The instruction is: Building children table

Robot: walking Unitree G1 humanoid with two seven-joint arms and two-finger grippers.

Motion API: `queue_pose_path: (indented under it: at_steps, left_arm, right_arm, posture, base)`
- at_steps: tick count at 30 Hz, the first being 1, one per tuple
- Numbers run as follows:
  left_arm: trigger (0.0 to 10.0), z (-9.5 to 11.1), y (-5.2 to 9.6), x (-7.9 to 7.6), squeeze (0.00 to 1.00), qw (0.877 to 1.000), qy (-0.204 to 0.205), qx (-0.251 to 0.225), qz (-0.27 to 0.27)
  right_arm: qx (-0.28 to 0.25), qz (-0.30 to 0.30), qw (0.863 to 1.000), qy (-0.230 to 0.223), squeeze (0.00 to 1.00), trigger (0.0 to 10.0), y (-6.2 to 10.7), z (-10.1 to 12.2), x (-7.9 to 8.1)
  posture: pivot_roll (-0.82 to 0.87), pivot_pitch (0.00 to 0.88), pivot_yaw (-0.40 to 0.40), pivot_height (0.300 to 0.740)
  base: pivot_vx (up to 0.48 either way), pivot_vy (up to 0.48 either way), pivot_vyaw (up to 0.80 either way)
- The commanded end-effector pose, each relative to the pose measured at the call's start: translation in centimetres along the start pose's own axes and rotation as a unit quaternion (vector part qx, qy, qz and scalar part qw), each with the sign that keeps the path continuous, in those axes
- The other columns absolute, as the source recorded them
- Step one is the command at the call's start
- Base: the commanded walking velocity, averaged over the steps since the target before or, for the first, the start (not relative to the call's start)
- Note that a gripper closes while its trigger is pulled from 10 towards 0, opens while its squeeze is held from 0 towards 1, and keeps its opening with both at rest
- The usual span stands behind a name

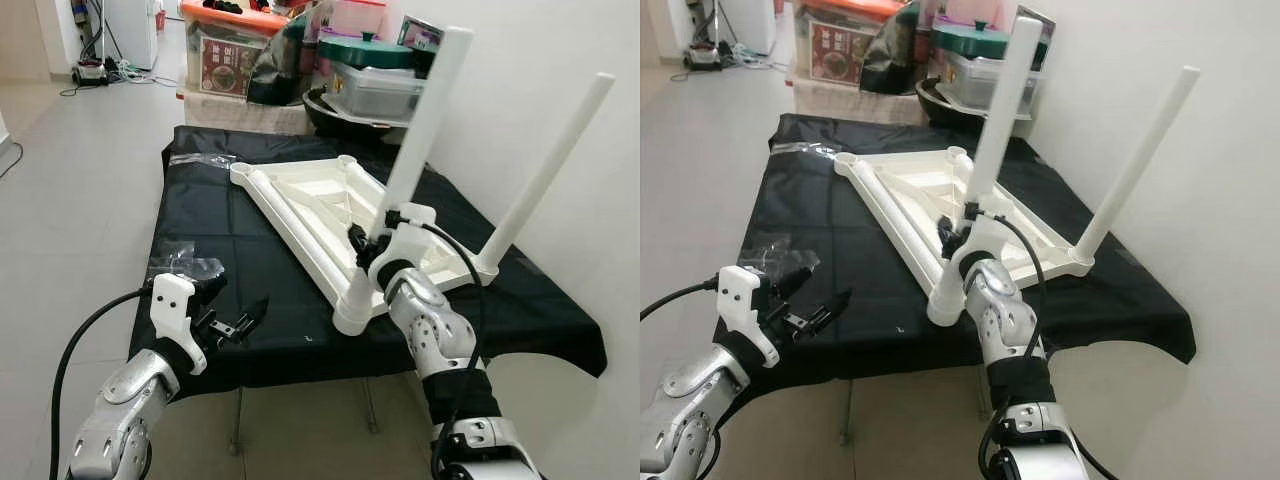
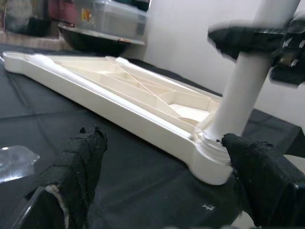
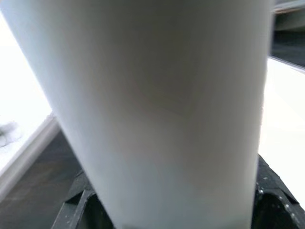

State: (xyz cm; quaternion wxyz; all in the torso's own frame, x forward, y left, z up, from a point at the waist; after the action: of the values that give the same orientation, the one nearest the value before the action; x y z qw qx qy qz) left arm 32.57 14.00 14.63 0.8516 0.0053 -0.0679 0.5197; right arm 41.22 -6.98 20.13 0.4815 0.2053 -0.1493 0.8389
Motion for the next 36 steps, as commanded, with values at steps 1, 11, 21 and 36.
queue_pose_path:
  at_steps: [1, 11, 21, 36]
  left_arm:
    - [10.0, 0.0, -0.2, -0.3, 0.0, 1.0, 0.001, -0.002, -0.006]
    - [10.0, 0.1, -0.4, -0.4, 0.0, 1.0, 0.001, -0.003, -0.003]
    - [10.0, 0.2, -0.1, -0.2, 0.0, 1.0, 0.002, -0.005, 0.0]
    - [10.0, 0.3, -0.3, -0.3, 0.0, 1.0, 0.003, -0.007, -0.005]
  right_arm:
    - [0.015, 0.099, 0.995, 0.008, 0.0, 10.0, 0.0, 0.1, 3.3]
    - [0.099, 0.199, 0.973, 0.065, 0.0, 9.0, -0.1, -2.4, 4.0]
    - [0.005, -0.368, 0.929, 0.037, 0.0, 0.0, 1.9, -0.9, -11.4]
    - [0.006, -0.047, 0.999, 0.017, 0.0, 10.0, -2.0, -3.1, 2.6]
  posture:
    - [0.18, 0.0, -0.198, 0.74]
    - [0.19, 0.0, -0.213, 0.74]
    - [0.18, 0.0, -0.206, 0.74]
    - [0.17, 0.0, -0.202, 0.74]
  base:
    - [0.0, 0.0, 0.0]
    - [0.0, 0.0, 0.0]
    - [0.0, 0.0, 0.0]
    - [0.0, 0.0, 0.0]
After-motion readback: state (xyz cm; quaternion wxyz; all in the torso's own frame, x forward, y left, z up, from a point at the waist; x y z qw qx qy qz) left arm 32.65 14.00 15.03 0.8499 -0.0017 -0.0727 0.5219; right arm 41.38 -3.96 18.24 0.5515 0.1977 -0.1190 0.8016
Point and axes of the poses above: a point about 5 cm out from each wrist's last joint towards the gripper, its own y axis pointing back from the gripper into the wrist, its own z axis along the axis of the wrist's last joint, x = y × z, the point moved 6 cm from there along -y, pointing out of the wrist towards the gripper, and after that the axes turned 14 degrees about -y, right-handed, at the moved point
